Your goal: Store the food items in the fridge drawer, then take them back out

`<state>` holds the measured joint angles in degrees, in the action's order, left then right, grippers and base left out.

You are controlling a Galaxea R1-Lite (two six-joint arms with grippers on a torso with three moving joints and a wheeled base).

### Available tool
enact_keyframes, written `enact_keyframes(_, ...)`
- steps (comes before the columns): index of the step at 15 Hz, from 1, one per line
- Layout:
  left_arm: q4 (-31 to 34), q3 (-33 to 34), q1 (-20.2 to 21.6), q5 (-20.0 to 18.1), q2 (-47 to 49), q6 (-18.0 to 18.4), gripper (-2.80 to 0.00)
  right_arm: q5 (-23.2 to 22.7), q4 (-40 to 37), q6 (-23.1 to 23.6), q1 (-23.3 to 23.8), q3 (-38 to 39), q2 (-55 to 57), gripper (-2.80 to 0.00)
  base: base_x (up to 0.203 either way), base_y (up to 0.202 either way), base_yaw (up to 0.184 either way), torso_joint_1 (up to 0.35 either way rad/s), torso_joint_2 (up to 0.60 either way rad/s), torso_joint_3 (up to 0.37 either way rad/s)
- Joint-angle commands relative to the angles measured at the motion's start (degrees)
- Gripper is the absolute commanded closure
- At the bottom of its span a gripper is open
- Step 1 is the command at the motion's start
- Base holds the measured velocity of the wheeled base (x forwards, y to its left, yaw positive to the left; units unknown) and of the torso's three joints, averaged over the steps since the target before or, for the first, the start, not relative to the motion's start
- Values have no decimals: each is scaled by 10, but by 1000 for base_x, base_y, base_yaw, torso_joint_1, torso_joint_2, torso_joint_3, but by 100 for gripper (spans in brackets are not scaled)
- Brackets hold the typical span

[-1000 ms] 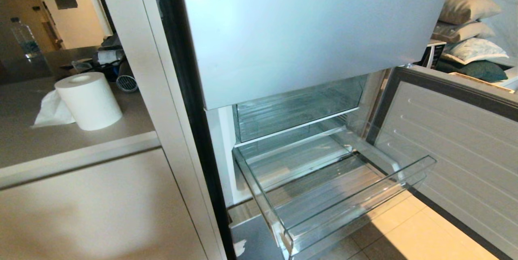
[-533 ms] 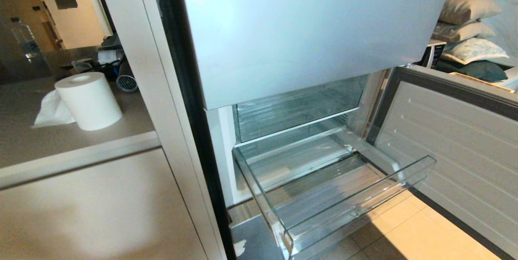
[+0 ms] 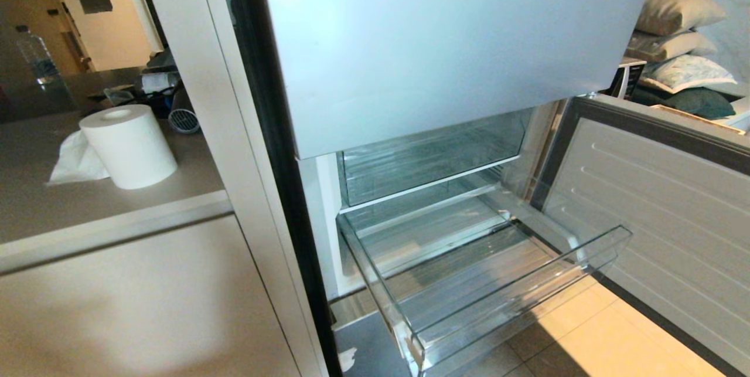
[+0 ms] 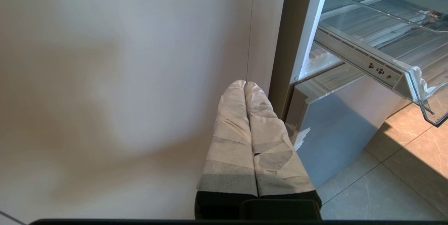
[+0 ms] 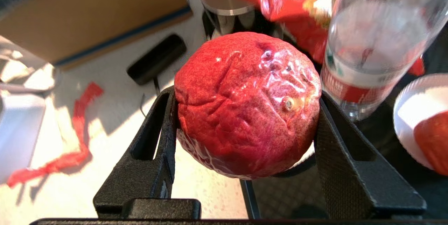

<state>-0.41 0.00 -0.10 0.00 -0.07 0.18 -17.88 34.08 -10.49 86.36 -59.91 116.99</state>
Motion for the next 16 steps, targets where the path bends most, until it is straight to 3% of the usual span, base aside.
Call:
enact_keyframes(1,0,1,0,0,0,0,0,-1,2,3,0,6,6,0,0,0,0,0,0,0)
enact_keyframes(5,0,1,0,0,0,0,0,-1,2,26,1,5,33,0,0,0,0,0,0,0)
enact_keyframes(16,0,1,0,0,0,0,0,3,4,28,7,-4,73,0,0,0,0,0,0,0)
